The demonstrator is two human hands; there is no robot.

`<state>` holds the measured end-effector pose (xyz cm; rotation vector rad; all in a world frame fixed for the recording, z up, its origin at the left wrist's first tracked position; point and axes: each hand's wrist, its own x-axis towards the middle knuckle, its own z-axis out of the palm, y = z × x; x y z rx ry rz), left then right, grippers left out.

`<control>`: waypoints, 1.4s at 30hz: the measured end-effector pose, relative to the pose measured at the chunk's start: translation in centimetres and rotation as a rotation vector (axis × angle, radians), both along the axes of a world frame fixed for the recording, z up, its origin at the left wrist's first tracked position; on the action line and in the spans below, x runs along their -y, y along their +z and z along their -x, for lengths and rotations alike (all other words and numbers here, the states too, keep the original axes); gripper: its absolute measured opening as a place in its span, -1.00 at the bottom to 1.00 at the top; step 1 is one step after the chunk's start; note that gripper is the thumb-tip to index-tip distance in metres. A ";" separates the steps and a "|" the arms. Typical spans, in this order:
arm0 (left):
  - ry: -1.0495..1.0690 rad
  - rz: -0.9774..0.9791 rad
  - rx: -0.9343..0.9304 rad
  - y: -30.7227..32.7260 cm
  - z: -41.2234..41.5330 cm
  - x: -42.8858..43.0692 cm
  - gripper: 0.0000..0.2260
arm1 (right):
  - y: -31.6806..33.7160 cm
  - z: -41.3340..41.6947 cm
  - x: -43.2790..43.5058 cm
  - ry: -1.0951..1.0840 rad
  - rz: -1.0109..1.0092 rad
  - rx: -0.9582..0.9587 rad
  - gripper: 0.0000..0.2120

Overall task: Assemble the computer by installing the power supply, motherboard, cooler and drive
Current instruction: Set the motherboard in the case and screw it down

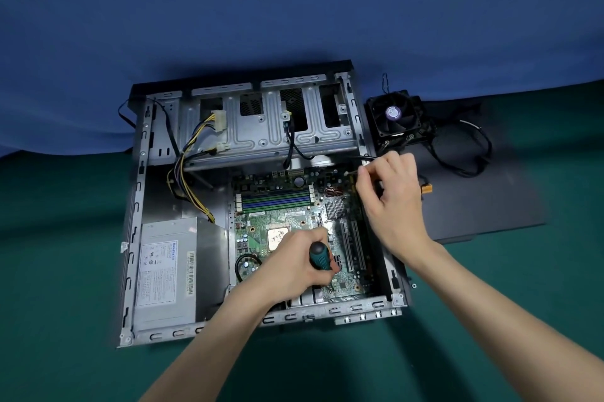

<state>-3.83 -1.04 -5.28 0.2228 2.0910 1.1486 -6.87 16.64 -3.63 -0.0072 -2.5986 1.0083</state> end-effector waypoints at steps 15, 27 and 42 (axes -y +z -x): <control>-0.016 -0.035 0.025 -0.2 -0.3 0.0 -0.75 | -0.3 -0.1 -0.1 -0.005 -0.004 -0.023 -0.80; -0.125 0.026 0.031 0.4 -0.6 -0.5 -0.79 | 2.0 -3.3 -0.1 0.392 -0.150 0.001 -0.77; -0.063 -0.026 0.020 1.2 -0.7 -0.1 -0.80 | 4.0 -7.2 1.5 0.517 -0.249 0.343 -0.67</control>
